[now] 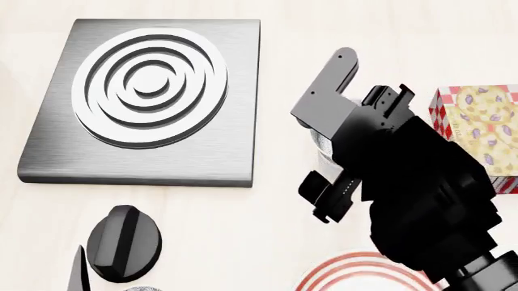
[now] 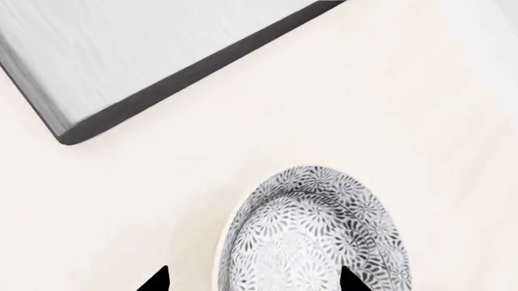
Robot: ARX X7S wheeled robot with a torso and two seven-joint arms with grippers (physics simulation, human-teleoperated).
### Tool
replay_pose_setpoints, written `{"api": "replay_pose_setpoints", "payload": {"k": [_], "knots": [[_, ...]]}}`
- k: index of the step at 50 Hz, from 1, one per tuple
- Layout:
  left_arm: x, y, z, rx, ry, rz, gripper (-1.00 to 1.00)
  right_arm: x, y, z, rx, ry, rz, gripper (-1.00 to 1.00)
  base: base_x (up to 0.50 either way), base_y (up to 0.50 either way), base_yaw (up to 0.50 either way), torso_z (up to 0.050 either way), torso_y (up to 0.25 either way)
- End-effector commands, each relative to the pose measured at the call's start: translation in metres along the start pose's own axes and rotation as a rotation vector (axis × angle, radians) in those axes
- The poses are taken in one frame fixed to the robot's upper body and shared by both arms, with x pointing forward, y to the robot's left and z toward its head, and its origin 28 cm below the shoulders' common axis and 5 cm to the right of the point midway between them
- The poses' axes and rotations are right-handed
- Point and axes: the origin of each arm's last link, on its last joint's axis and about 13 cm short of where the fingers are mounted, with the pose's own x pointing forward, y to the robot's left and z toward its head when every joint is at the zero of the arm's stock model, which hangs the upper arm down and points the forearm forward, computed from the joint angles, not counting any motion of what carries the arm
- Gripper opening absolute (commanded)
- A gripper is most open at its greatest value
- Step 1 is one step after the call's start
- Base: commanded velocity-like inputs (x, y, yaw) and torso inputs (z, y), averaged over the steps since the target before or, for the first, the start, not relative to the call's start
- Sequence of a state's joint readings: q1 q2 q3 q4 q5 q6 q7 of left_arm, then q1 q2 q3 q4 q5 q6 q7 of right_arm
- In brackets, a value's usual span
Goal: Pick the akita bowl on the ramekin and place it on the plate.
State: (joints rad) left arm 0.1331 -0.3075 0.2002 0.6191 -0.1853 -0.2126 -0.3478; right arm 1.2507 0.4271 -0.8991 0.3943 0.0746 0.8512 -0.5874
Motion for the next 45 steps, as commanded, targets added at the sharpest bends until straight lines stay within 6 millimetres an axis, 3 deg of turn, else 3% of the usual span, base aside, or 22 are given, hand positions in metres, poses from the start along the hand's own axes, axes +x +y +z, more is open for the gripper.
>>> {"api": "replay_pose_setpoints", "payload": {"k": [1, 33, 34, 45], "knots": [[0.000, 0.000, -0.001, -0.002, 0.001, 0.002, 1.00, 0.013, 0.004, -0.005, 0.009, 0.008, 0.012, 1.00, 0.00, 0.00, 0.00, 0.000, 0.000], [0.001, -0.001, -0.003, 0.001, 0.006, 0.000, 1.00, 0.029, 0.014, -0.026, 0.069, 0.023, -0.001, 1.00, 0.00, 0.00, 0.00, 0.000, 0.000], [0.001, 0.000, -0.003, 0.002, 0.006, 0.001, 1.00, 0.028, 0.013, -0.025, 0.071, 0.014, -0.008, -1.00, 0.00, 0.00, 0.00, 0.000, 0.000], [0.001, 0.000, -0.003, 0.002, 0.007, 0.003, 1.00, 0.028, 0.015, -0.025, 0.059, 0.019, 0.007, -1.00, 0.00, 0.00, 0.00, 0.000, 0.000]]}}
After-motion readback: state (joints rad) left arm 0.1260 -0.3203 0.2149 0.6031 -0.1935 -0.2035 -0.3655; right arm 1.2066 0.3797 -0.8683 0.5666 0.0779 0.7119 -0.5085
